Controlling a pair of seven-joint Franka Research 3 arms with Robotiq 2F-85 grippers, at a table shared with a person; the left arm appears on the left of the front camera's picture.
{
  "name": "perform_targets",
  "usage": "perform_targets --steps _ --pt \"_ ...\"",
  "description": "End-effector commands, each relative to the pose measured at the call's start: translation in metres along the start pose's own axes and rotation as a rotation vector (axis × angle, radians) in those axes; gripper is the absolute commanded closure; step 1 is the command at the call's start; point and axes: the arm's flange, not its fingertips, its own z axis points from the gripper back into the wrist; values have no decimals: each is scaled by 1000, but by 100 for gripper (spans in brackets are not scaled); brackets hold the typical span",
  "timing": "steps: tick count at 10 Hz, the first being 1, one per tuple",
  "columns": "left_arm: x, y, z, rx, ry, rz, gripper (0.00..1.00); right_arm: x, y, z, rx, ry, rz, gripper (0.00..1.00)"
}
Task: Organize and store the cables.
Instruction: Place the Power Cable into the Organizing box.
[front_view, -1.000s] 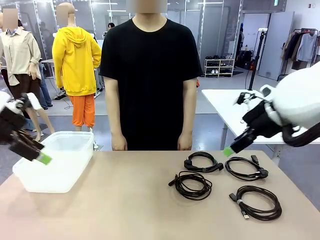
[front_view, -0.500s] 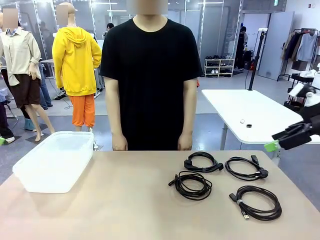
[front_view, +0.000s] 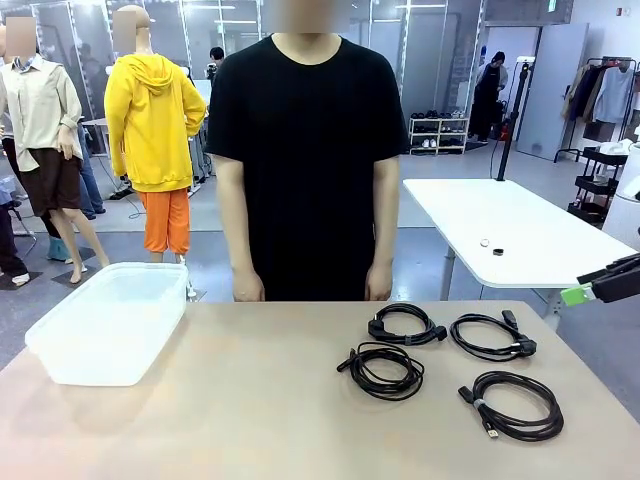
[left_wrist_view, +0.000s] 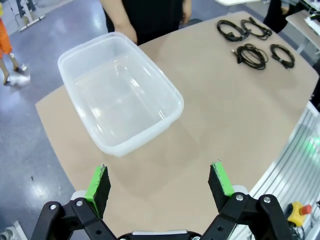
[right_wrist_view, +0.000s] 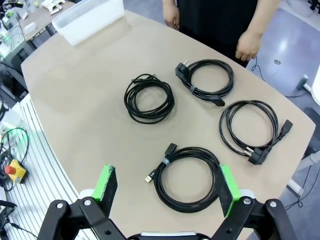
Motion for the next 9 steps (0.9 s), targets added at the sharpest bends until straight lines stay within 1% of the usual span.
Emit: perform_targets --steps 1,2,3,4,7,9 --pt "-35 -29 -19 20 -7 35 0 -25 14 -4 4 -20 1 0" --pt "-38 -27 -18 27 -15 51 0 -28 13 -4 4 -24 -11 0" --pt "-41 -25 -17 57 4 67 0 -29 13 -4 -2 -15 -13 0" --pt "-43 -22 -15 87 0 96 0 -33 12 -2 -19 -15 -31 0" --pt "-53 -20 -6 122 2 123 0 -54 3 6 -36 -28 -94 0" --pt "-62 -17 3 161 13 151 0 -72 3 18 -63 -40 -133 0"
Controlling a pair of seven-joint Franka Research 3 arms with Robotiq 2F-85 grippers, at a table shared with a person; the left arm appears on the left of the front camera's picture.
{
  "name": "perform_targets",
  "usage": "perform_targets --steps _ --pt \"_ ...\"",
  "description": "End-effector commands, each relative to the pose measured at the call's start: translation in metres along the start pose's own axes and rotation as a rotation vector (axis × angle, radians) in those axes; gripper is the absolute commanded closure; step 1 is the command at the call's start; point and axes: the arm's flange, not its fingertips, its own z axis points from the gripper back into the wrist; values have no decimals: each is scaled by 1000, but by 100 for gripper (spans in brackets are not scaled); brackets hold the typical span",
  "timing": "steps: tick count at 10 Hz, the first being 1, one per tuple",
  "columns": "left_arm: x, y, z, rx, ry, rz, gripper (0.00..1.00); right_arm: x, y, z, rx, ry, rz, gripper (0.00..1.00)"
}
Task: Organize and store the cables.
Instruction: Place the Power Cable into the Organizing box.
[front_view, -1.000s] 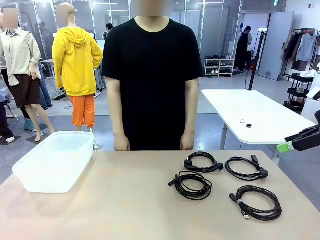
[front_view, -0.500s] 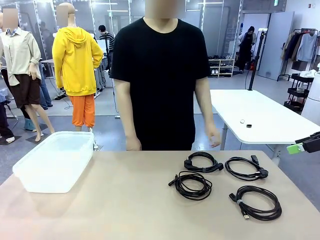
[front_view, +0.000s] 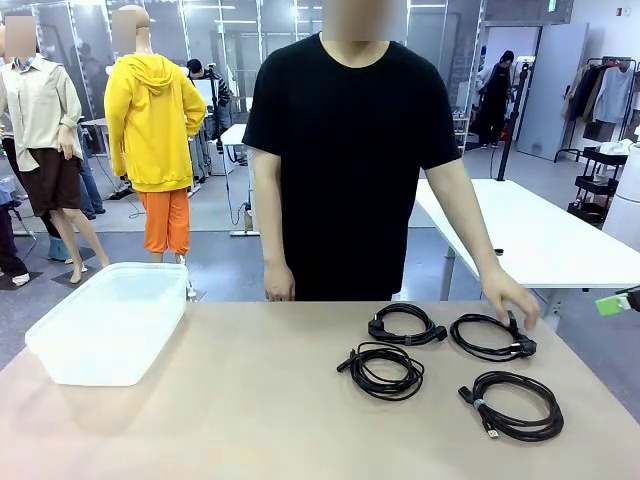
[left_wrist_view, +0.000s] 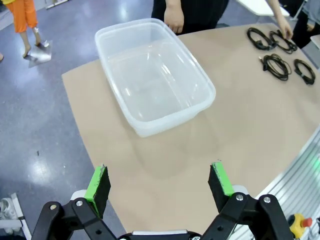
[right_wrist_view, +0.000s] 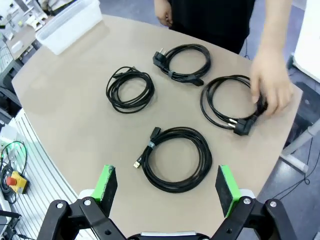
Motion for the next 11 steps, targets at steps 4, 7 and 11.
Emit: perform_targets --steps 4,7,11 --pt "-48 -33 -8 83 -14 77 0 -61 24 10 -35 -65 -42 0" --pt "-48 -31 -15 71 -15 93 0 -66 21 6 -42 -80 -63 0" --pt "-13 12 18 59 -10 71 0 -26 -17 34 -55 -40 -74 0"
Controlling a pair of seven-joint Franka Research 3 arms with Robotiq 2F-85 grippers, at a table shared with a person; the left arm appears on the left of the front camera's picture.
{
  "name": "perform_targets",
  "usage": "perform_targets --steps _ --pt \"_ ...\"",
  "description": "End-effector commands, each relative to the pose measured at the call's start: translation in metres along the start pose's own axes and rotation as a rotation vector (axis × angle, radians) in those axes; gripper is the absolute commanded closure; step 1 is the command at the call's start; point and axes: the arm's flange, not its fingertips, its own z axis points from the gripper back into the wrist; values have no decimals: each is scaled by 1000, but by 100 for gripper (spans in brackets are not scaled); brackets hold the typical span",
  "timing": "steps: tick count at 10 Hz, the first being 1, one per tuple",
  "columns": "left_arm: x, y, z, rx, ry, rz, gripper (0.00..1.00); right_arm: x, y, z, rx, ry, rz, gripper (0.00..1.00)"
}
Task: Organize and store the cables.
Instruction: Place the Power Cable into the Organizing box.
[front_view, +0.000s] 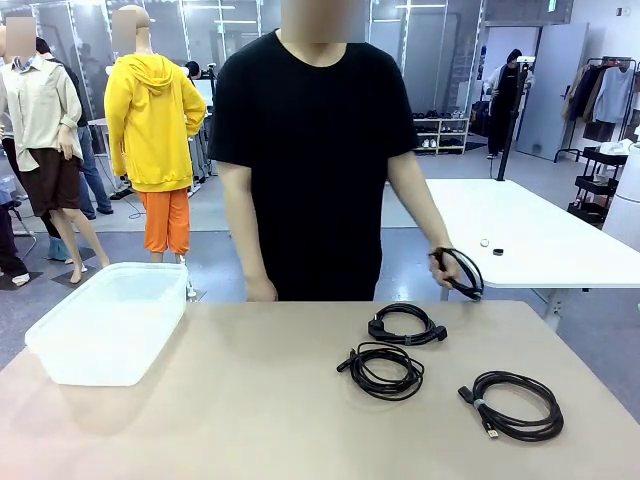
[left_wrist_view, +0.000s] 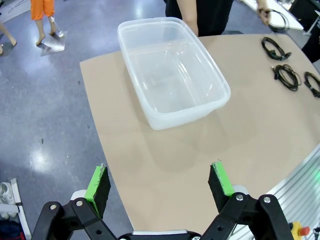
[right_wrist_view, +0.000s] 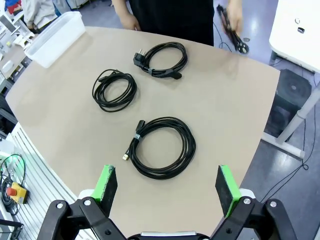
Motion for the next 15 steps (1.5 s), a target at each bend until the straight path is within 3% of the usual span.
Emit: perform_targets --steps 1,14,15 --pt "0 0 1 3 -2 -4 0 0 0 1 1 3 5 0" --pt "0 0 1 3 -2 -4 0 0 0 0 0 1 0 0" --pt "0 0 1 3 -2 -4 0 17 13 4 -17 46 106 0"
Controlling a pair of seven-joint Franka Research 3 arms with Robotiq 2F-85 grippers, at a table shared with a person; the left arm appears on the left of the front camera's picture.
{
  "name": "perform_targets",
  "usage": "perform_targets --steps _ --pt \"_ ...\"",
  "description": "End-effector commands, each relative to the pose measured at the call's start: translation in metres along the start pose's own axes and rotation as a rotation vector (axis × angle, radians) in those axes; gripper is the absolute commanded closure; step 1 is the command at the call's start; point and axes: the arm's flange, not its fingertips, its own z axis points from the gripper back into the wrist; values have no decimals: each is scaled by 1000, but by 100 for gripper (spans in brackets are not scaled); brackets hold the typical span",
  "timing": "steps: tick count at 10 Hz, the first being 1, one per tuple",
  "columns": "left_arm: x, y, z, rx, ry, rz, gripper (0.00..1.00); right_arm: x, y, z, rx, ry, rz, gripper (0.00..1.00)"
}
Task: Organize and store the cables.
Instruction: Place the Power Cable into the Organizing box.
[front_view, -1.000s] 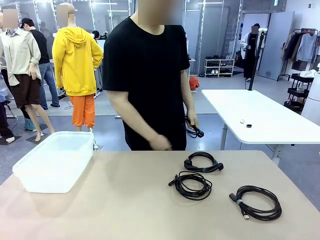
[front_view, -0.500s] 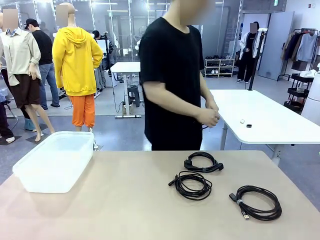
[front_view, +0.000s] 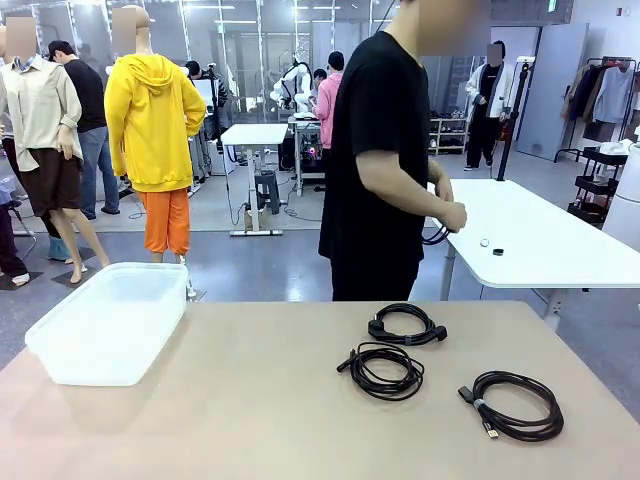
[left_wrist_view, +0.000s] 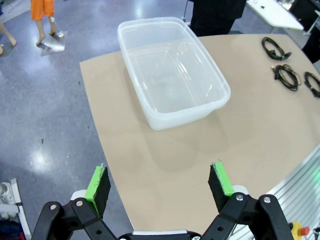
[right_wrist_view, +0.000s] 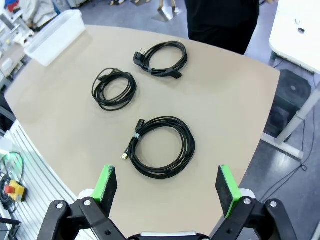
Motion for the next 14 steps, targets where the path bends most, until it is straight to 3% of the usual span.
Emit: perform_targets --steps 1,4,7,8,11,14 --pt "0 0 1 2 -1 -4 0 25 12 0 -28 75 124 0" --pt "0 0 1 2 -1 -4 0 85 23 -44 14 199 242 0" --pt "0 0 1 2 -1 -4 0 143 61 -130 -32 367 478 0" --pt "0 0 1 2 -1 -4 0 152 76 -162 -73 407 542 0" --pt "0 0 1 2 -1 -4 0 164 114 -244 -5 468 687 0" --pt "0 0 1 2 -1 -4 0 163 131 -298 18 547 739 0"
